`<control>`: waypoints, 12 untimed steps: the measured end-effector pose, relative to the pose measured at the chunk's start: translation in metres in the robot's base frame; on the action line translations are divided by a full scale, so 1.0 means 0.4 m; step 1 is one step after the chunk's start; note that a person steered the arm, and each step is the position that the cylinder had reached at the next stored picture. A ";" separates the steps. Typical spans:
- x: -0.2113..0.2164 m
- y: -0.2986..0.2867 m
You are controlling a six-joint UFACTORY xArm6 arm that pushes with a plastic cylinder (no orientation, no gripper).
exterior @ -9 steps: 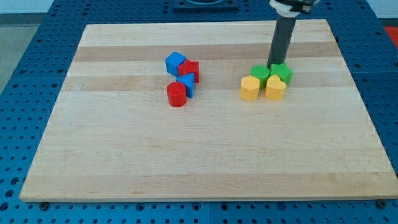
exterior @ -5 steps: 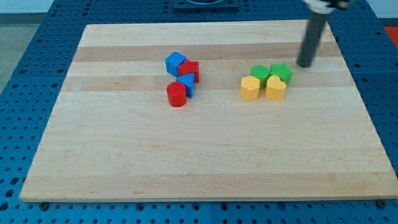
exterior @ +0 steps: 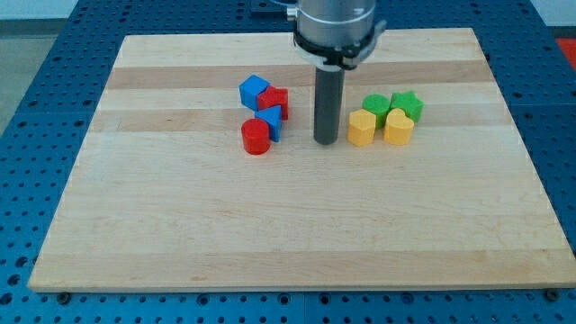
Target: Separate yellow blocks from green blocks
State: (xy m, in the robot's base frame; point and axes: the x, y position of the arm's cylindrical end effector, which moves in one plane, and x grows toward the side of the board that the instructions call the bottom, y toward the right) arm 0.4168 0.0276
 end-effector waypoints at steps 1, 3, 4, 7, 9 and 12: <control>0.000 0.022; -0.011 0.107; -0.051 0.130; -0.042 0.262; -0.011 0.338; 0.048 0.458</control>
State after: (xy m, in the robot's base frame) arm 0.4362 0.2106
